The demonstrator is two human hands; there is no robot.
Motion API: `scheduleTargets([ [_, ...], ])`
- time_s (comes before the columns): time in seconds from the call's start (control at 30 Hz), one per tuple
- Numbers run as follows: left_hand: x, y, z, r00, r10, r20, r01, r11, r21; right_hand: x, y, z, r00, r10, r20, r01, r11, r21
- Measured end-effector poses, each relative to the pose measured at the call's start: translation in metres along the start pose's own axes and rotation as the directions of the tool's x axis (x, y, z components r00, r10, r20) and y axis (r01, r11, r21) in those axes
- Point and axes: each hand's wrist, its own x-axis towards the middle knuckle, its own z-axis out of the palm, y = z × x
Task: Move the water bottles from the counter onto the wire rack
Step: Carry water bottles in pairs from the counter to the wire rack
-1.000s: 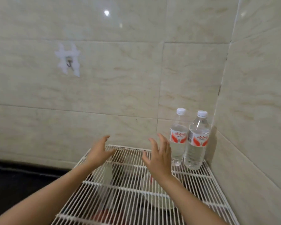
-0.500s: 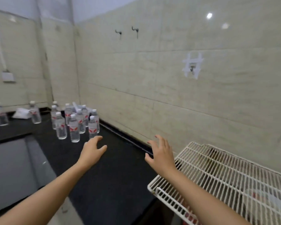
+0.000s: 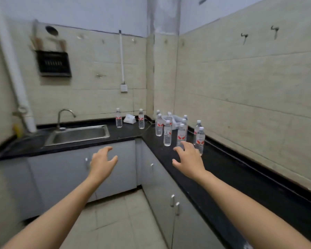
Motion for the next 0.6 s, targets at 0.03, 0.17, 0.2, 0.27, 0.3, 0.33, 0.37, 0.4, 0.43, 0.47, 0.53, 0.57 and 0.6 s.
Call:
scheduleTargets([
  [0.03,0.001,-0.015,-0.015,1.0,-0.02,-0.02,0.021,1.0,0.002,0.01,-0.018,0.006,1.0,-0.001,0.015,0.001,1.0,0.021],
  [0.17,0.006,-0.063,-0.059,0.991,-0.086,-0.103,0.086,0.996,-0.011,0.037,-0.08,0.036,0.995,-0.052,0.082,0.047,0.997,0.063],
  [0.2,0.007,-0.072,-0.066,0.987,-0.105,-0.122,0.103,0.994,-0.019,0.041,-0.091,0.044,0.993,-0.067,0.097,0.06,0.996,0.071],
  [0.27,0.008,-0.09,-0.073,0.98,-0.143,-0.134,0.141,0.99,-0.027,0.05,-0.11,0.059,0.986,-0.097,0.136,0.087,0.993,0.079],
  [0.3,0.008,-0.097,-0.074,0.978,-0.158,-0.134,0.156,0.987,-0.026,0.055,-0.118,0.066,0.982,-0.112,0.155,0.1,0.991,0.084],
  [0.33,0.009,-0.105,-0.074,0.977,-0.167,-0.133,0.166,0.986,-0.019,0.061,-0.124,0.073,0.978,-0.124,0.17,0.11,0.99,0.09],
  [0.37,0.012,-0.112,-0.075,0.975,-0.176,-0.132,0.176,0.984,-0.015,0.069,-0.129,0.079,0.974,-0.134,0.181,0.117,0.988,0.097],
  [0.4,0.016,-0.118,-0.076,0.973,-0.186,-0.134,0.186,0.983,-0.016,0.079,-0.133,0.086,0.973,-0.139,0.186,0.12,0.987,0.107],
  [0.43,0.023,-0.125,-0.077,0.971,-0.194,-0.14,0.194,0.981,-0.017,0.09,-0.136,0.092,0.972,-0.142,0.19,0.12,0.986,0.119],
  [0.47,0.03,-0.131,-0.077,0.969,-0.199,-0.148,0.199,0.98,-0.014,0.102,-0.139,0.099,0.971,-0.143,0.194,0.118,0.984,0.133],
  [0.53,0.051,-0.142,-0.076,0.966,-0.204,-0.161,0.206,0.978,0.001,0.128,-0.143,0.114,0.97,-0.143,0.198,0.11,0.98,0.168],
  [0.57,0.064,-0.147,-0.075,0.965,-0.206,-0.165,0.211,0.977,0.011,0.143,-0.145,0.122,0.97,-0.143,0.196,0.105,0.976,0.189],
  [0.6,0.078,-0.151,-0.073,0.964,-0.207,-0.167,0.214,0.977,0.02,0.158,-0.147,0.131,0.97,-0.145,0.194,0.102,0.971,0.215],
])
